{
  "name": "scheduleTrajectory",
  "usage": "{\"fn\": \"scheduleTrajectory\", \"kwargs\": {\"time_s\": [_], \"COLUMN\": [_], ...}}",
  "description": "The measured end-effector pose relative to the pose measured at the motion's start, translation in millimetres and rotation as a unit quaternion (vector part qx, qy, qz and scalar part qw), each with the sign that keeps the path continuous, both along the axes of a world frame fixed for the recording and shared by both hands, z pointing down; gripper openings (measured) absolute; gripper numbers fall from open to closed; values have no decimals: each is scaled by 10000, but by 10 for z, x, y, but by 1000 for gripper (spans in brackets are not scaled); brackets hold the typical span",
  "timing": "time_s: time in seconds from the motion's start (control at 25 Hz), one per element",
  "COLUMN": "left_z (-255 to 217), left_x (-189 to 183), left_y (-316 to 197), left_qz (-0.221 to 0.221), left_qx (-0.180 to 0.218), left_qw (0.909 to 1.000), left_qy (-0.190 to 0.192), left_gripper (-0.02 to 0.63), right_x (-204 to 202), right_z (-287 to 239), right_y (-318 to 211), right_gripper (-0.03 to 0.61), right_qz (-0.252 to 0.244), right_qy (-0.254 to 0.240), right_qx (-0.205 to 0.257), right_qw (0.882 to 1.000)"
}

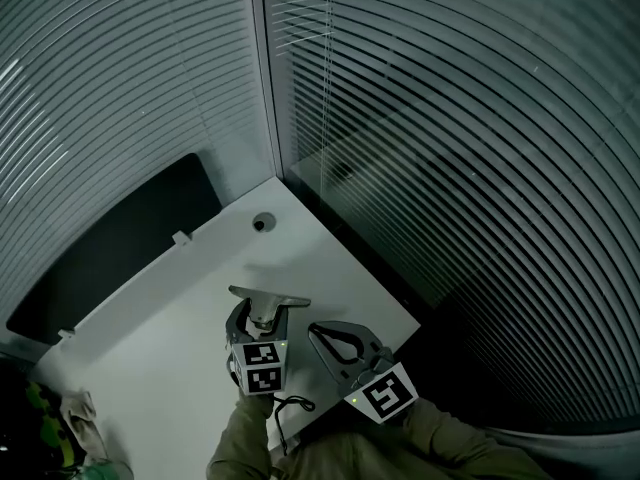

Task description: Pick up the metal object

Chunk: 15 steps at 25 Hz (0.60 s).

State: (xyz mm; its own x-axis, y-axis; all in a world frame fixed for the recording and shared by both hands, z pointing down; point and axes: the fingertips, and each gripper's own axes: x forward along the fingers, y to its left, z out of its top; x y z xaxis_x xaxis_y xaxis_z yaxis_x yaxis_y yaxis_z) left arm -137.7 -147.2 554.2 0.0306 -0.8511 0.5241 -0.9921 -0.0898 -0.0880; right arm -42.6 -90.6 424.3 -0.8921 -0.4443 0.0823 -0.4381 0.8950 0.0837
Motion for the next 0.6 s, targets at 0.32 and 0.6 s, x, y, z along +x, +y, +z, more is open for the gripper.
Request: {"fn": "scheduleTrajectory", "kwargs": {"time_s": [0.32,0.6], "left_z": [-1011,-1461], "left_x": [-278,-193], "left_y": [424,981], "left_qz": [-265,-83], "left_qx": [1445,2292], "left_qw": [9891,9729], "left_qy": [46,-303], "left_gripper": [302,304], "right_x": [-125,-209], "right_z": [-139,-213], "right_y": [213,375], "right_gripper": [5,5], "right_qz": [-299,-425], "right_qy": [-124,-217], "right_qx": [213,221], "right_qw": [9992,9986]}}
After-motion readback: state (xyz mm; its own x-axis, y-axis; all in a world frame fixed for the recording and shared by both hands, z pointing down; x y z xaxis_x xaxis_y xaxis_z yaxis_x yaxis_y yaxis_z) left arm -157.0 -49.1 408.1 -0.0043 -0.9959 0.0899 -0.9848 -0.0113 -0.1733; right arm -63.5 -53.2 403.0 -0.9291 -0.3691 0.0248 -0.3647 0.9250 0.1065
